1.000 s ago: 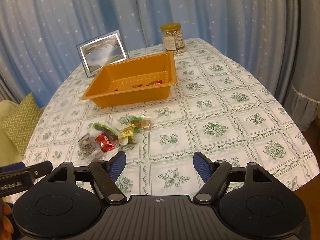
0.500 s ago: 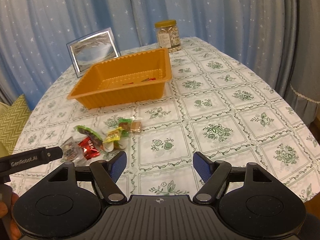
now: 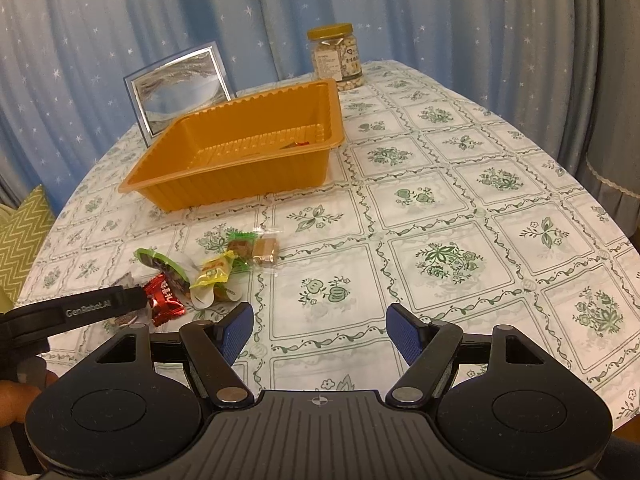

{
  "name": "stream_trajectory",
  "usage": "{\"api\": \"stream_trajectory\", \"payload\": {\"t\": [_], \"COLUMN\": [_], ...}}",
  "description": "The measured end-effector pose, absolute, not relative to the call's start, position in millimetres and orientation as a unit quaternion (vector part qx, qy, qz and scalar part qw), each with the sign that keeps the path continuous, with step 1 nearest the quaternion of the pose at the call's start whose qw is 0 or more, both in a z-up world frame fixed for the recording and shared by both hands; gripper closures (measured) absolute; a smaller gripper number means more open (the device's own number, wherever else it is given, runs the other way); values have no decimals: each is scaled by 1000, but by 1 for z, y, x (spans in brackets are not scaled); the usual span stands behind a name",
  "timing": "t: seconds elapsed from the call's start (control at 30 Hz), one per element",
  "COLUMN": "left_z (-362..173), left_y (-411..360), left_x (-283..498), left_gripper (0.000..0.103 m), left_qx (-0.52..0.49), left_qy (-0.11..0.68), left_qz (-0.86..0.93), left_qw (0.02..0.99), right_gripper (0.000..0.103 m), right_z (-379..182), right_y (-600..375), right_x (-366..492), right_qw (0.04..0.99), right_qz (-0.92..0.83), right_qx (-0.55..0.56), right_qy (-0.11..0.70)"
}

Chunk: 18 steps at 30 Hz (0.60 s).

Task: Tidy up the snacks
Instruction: 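Grasp the clear nut packet with the left gripper while the right gripper grasps a yellow-wrapped candy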

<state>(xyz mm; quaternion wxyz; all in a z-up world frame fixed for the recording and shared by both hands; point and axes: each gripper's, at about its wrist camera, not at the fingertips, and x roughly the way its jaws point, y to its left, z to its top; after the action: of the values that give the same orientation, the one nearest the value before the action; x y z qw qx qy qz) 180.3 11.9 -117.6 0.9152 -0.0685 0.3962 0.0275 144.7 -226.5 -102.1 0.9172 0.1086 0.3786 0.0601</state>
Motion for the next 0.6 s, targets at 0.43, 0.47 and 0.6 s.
{"api": "stream_trajectory", "payload": {"t": [0.43, 0.47, 0.6], "left_z": [-127, -127, -126], "left_y": [11, 10, 13], "left_x": [186, 186, 182], "left_gripper": [60, 63, 68], "left_qx": [10, 14, 10], "left_qy": [404, 400, 399], "left_qz": [-11, -11, -9], "left_qw": [915, 916, 917], "right_gripper": [29, 29, 29], "right_z": [-105, -105, -104], "right_y": [-211, -209, -200], "right_x": [156, 158, 167], "right_qw": [918, 918, 919], "right_qz": [77, 79, 95], "right_qx": [98, 97, 96], "right_qy": [377, 375, 370]}}
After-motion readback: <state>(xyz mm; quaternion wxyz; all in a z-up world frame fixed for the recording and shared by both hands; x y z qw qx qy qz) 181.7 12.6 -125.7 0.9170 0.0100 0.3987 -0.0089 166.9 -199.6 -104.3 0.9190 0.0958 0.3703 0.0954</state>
